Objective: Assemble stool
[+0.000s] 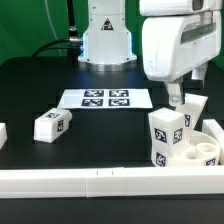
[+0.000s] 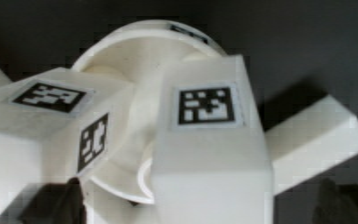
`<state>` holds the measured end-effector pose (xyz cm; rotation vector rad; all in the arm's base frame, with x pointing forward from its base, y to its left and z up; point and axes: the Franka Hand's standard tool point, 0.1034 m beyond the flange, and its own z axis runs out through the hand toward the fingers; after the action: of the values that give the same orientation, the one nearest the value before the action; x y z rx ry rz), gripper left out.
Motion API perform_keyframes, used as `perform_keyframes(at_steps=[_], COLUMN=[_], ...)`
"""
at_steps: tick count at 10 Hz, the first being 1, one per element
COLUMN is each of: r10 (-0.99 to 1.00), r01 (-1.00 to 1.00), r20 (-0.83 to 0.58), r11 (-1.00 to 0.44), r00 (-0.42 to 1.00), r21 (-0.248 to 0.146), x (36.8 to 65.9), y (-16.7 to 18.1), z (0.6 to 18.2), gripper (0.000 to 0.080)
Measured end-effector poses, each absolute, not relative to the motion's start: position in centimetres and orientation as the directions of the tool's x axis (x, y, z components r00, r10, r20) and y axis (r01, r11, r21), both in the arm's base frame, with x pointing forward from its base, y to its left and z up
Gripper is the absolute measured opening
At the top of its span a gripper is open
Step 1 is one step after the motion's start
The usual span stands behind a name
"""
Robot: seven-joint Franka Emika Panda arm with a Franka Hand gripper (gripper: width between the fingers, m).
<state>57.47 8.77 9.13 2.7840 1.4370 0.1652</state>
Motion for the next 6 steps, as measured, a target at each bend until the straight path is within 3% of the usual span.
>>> perform_keyframes(at_steps=[2,3,4,5,6], r10=[0.809,0.809,0.808,0.808,0.807], r01=[0.808,0.808,0.807,0.807,0.806], r20=[0.088,0.085,0.084,0.084,0.084], r11=[-0.587,-0.587,-0.588,-0.588,-0.589], r00=[0.581,0.582,0.583,0.584,0.585], r21=[0.053,0.050,0.050,0.050,0.050], x=[57.02,56.88,56.86,56.86,56.86], y=[8.60,8.56,8.50,8.45,8.45], z=[8.49,8.24,8.18,8.17,8.17], gripper=[0.0616,0.0468,0.0468,0.0334,0.0334])
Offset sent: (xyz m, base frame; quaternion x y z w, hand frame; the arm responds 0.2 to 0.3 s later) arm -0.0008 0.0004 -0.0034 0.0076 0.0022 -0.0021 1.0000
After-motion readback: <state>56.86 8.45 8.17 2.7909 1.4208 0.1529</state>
